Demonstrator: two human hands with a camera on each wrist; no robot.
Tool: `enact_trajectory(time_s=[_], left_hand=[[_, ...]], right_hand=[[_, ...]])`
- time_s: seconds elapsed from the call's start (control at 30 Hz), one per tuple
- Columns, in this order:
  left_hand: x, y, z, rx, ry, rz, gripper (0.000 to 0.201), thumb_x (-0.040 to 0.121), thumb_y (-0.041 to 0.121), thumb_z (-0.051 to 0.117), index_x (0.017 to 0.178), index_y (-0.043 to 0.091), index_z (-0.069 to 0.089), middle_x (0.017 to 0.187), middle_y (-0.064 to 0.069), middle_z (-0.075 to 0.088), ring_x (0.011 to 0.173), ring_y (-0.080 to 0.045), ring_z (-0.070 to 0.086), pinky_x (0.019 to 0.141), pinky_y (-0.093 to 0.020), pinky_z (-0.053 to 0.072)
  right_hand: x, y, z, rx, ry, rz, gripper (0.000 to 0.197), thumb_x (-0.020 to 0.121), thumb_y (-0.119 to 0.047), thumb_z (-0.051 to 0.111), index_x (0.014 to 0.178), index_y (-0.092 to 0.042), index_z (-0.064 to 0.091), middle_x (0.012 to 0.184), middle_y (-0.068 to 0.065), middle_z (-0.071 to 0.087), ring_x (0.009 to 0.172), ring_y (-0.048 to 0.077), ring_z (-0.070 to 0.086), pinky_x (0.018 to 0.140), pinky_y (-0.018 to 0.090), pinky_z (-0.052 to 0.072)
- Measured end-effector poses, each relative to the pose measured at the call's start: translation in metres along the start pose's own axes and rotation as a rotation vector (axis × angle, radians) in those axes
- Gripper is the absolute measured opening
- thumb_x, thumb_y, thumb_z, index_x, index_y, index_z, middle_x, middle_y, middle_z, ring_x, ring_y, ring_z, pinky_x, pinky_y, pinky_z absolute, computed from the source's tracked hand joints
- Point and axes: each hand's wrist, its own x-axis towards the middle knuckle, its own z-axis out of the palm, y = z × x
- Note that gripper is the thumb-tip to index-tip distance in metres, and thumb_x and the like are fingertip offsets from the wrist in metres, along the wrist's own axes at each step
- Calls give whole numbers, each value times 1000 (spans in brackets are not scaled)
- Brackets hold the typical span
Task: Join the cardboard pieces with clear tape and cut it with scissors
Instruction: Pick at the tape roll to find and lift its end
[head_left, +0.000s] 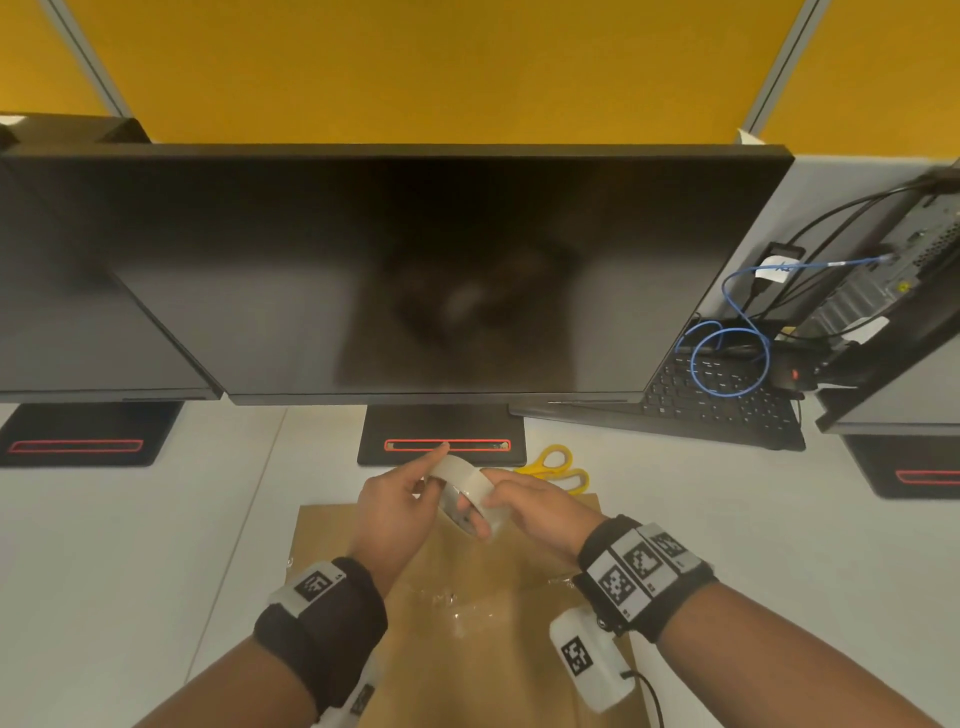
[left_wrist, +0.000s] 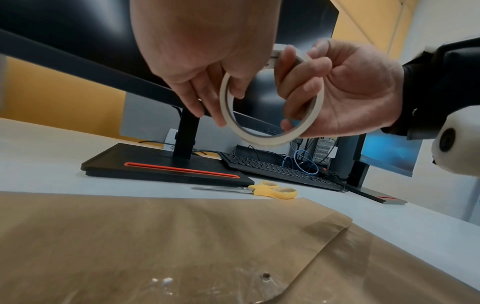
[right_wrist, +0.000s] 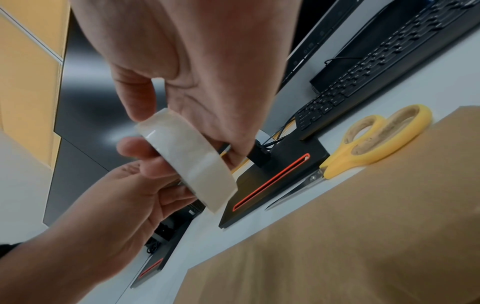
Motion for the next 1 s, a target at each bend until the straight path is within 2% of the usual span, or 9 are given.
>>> enact_trajectory(time_s=[0.13,0.23,0.37,0.47,0.53,0.7,0.83,0.9,1.0], left_hand=[[1,1,0,-28,-47,-25,37,91,11,57,119,34,63,103,10,68,94,-8,61,93,-28,49],[2,4,-2,86,-114,10,40,90,15,59,123,37,59,107,15,63,92,-5,60,93,-28,49],[0,7,-3,252,-182,233,63,90,17,60,133,54,35,132,33,34,119,11,35,100,-12,33],[-1,12,-3,207,-136,238,58,94,13,54,122,60,33,117,31,46,108,12,43,92,-4,31],[-1,12,-1,155,-106,207,56,95,14,53,120,60,34,106,28,53,99,8,48,88,-8,36],[-2,10,3,104,-90,162,52,94,14,54,119,57,42,101,23,59,96,1,53,90,-20,45],[-1,7,3,75,-86,133,52,94,13,55,116,59,45,101,23,60,96,1,55,89,-20,45],[-1,7,2,40,-66,102,52,93,11,54,113,59,47,97,21,63,93,-3,58,87,-20,47],[-2,7,1,8,-41,64,52,94,10,53,113,58,49,92,9,66,93,-13,62,87,-28,51]], right_hand=[[1,0,4,-15,-29,12,32,82,-22,38,76,-36,66,72,3,52,81,12,53,94,33,38],[4,9,5,-44,-13,30,30,81,-25,39,85,-33,68,73,-1,57,90,18,53,105,48,34],[2,10,4,-91,-2,8,27,81,-19,40,87,-16,66,77,-2,59,92,16,54,107,49,34],[4,6,2,-90,28,51,32,79,-34,45,93,-22,70,82,-7,63,97,16,56,107,44,35],[7,7,2,-114,27,69,35,79,-43,43,95,-27,70,80,-6,62,97,21,56,108,52,34],[4,6,4,-29,-23,0,32,77,-30,38,92,-27,66,69,5,57,85,21,53,103,52,33],[2,6,5,27,-52,-26,36,78,-22,38,99,-22,66,68,4,57,80,21,54,96,42,36],[2,5,4,39,-49,-33,36,83,-25,37,102,-20,66,65,3,57,79,20,55,96,38,36],[7,8,1,30,4,-2,33,80,-38,43,94,-21,68,64,-3,58,80,18,55,104,49,36]])
